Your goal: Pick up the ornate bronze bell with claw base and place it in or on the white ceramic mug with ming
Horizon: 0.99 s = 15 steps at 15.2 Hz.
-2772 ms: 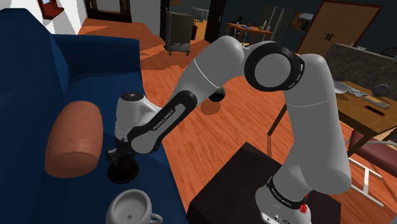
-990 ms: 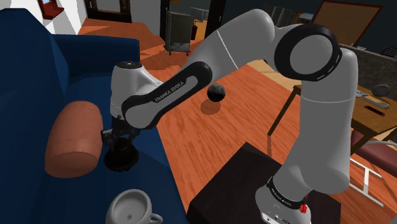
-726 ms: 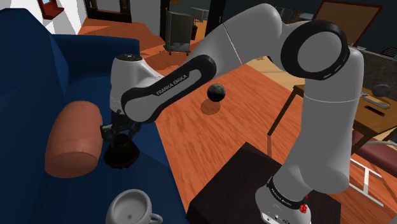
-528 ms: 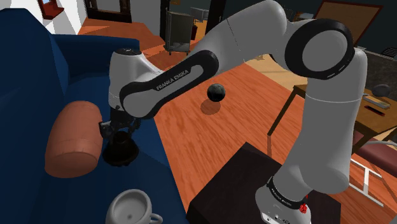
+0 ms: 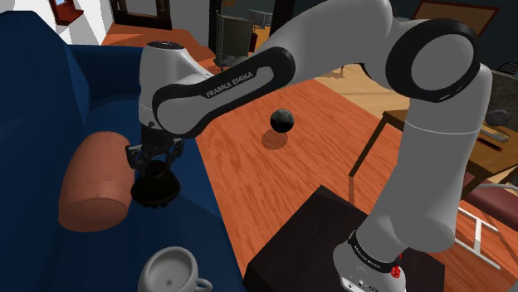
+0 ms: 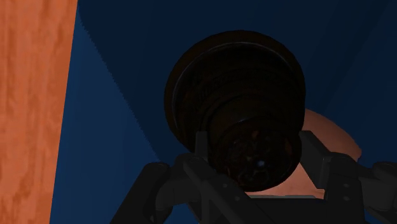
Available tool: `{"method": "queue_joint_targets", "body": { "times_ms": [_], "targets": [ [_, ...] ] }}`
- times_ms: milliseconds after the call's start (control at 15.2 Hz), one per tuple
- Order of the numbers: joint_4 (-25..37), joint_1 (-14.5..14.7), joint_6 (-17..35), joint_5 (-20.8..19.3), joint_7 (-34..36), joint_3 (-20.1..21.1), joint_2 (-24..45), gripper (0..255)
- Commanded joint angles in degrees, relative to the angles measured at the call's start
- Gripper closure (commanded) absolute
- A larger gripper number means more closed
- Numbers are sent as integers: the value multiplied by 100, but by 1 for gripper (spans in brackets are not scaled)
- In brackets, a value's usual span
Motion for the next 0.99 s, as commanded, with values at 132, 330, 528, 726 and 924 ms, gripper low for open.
{"method": "queue_joint_targets", "body": {
  "times_ms": [132,330,528,726,924],
  "targets": [
    [128,-19,-263,61,-25,28,-147,255],
    [-381,74,-211,182,174,157,-637,255],
    [-820,185,-201,319,377,296,-1105,255],
    [-1195,312,-233,472,586,441,-1553,255],
    [-1507,458,-301,634,804,592,-1980,255]
  ]
}}
